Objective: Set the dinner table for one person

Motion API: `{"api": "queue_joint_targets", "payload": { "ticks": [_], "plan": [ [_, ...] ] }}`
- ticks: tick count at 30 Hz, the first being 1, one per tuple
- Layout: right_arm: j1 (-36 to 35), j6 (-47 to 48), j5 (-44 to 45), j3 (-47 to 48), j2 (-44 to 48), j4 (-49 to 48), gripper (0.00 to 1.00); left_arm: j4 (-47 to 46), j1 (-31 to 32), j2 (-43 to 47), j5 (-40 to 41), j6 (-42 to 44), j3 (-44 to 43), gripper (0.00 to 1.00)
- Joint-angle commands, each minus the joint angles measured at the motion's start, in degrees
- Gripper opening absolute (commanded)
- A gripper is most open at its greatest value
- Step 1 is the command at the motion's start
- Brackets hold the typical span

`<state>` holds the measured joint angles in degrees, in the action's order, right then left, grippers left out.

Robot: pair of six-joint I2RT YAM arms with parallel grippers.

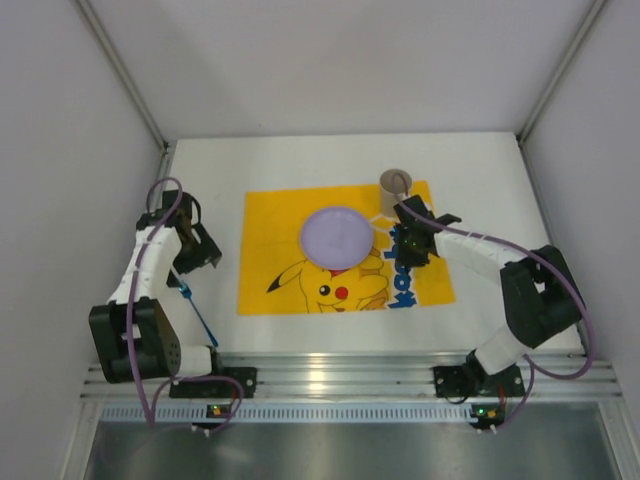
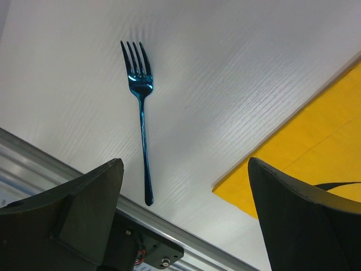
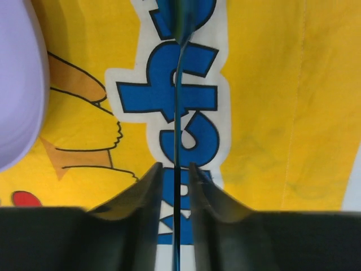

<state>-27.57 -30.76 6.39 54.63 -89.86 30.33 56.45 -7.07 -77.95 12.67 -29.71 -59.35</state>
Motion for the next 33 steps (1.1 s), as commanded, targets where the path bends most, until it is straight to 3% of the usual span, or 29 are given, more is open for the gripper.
{"api": "queue_joint_targets", "payload": {
  "ticks": [1, 4, 5, 14, 19, 25, 33],
  "plan": [
    [0.5, 1.93, 3.44, 2.94, -1.19, -0.27, 0.32, -2.39, -0.58, 1.57, 1.05, 0.98, 0.29, 0.97],
    [0.5, 2.11, 6.08, 2.94, -1.36, 1.92, 0.52, -2.74, -0.75, 1.58, 1.39, 0.8, 1.08, 0.97],
    [0.42, 2.11, 6.87, 3.02, -1.37, 2.63, 0.54, -2.83, -0.84, 1.75, 1.57, 0.8, 1.17, 0.97],
    [0.5, 2.02, 9.52, 4.17, 3.46, 9.04, 0.55, -3.18, -2.5, 1.22, 3.94, 0.8, 1.26, 0.98],
    [0.59, 2.02, 8.73, 5.57, 9.52, 13.26, 0.55, -2.22, -7.95, 0.7, 5.09, -6.13, 4.5, 0.94],
    [0.59, 1.93, 7.14, 9.17, 12.87, 19.23, 0.55, -7.66, -14.98, 1.84, 1.32, -12.38, 11.44, 0.91],
    [0.5, 3.87, 7.67, 14.89, 12.35, 25.83, 0.54, -17.59, -17.1, 0.71, -0.1, -13.61, 16.98, 0.88]
  ]
}}
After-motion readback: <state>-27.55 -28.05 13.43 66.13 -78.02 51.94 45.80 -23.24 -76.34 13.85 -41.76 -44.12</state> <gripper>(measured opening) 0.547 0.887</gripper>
